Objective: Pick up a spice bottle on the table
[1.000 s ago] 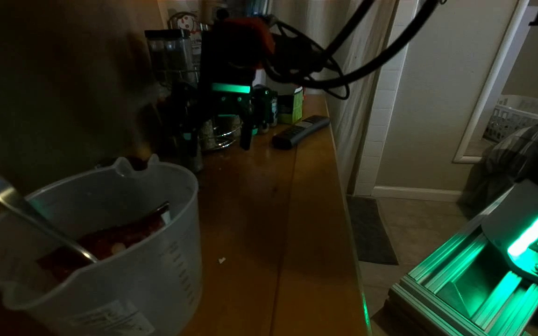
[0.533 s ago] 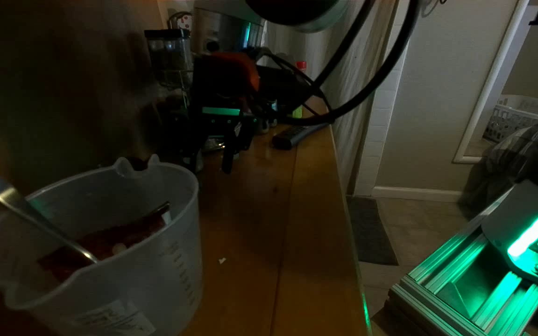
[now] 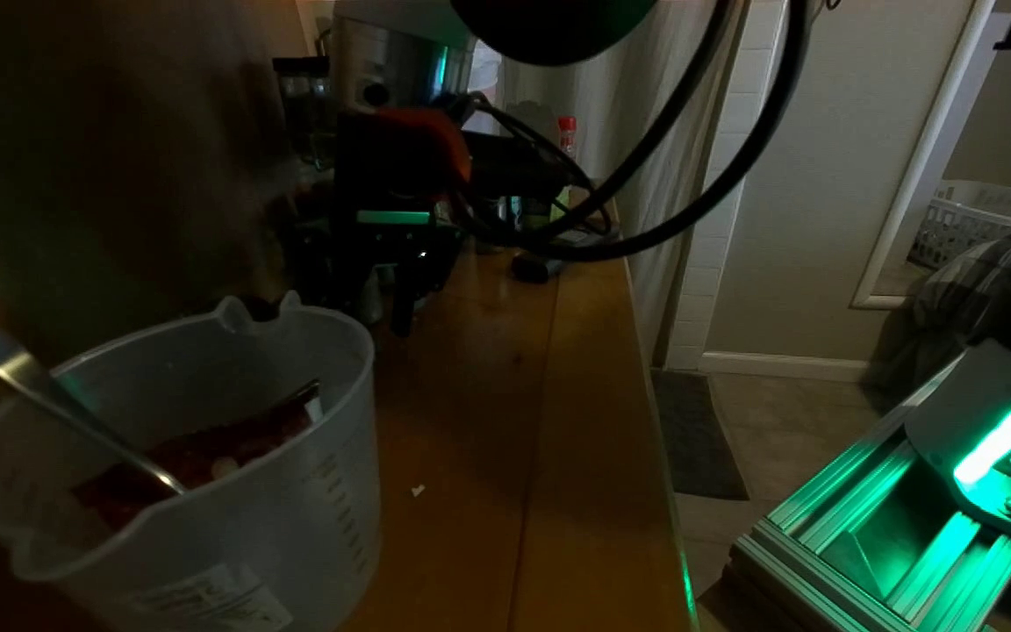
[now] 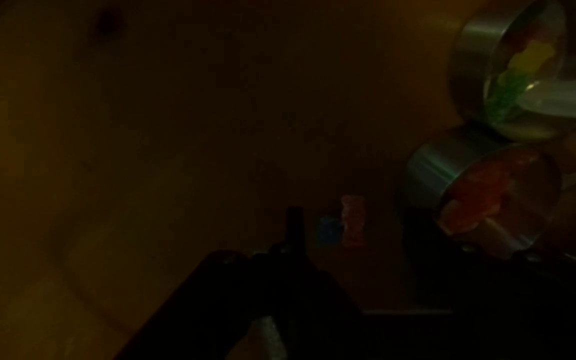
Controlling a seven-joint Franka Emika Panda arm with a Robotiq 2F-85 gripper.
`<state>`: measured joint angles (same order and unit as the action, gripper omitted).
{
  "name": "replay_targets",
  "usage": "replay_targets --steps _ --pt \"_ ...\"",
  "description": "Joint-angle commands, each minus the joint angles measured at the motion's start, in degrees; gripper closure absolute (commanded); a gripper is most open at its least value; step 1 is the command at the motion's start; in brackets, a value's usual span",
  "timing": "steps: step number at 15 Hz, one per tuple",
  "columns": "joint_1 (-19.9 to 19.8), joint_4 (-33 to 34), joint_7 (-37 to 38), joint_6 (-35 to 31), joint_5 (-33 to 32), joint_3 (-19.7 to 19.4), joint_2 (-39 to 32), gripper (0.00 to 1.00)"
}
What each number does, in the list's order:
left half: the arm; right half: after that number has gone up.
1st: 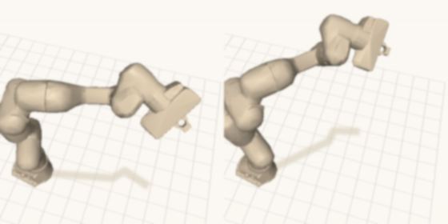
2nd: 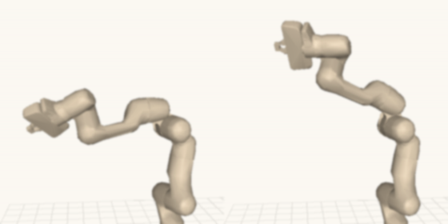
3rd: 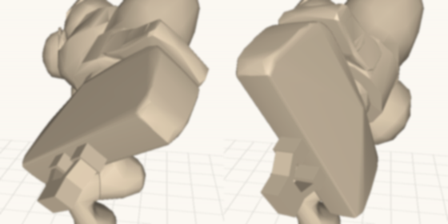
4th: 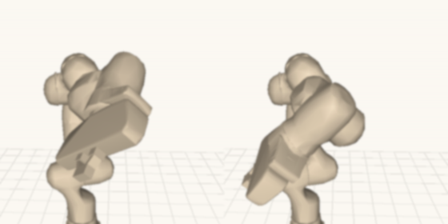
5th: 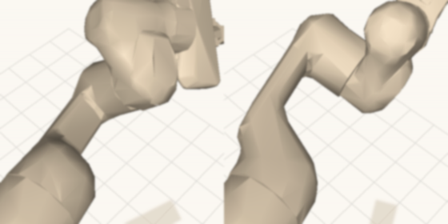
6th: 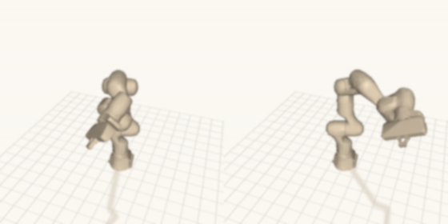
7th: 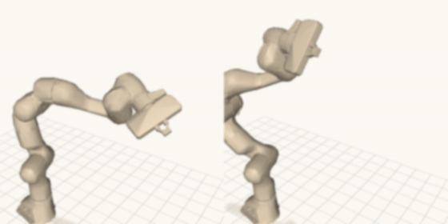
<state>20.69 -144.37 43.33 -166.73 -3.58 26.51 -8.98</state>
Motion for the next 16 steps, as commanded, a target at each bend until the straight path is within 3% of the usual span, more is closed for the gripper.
replay_targets --steps 1,9,10,12,14,16 --pt "2.57 2.27 4.04 0.36 -5.49 -2.82 -2.25 0.48" --pt "6.49 5.27 7.49 0.69 -12.08 -8.13 -5.80 0.53" --pt "6.61 5.70 6.98 0.69 -11.56 -8.01 -6.41 0.72" --pt "6.83 6.09 6.40 1.16 -10.94 -7.72 -6.39 0.81" --pt "6.54 6.32 5.31 1.21 -9.55 -6.58 -6.13 0.96" --pt "6.27 6.42 4.45 2.29 -8.11 -4.93 -4.84 0.97"
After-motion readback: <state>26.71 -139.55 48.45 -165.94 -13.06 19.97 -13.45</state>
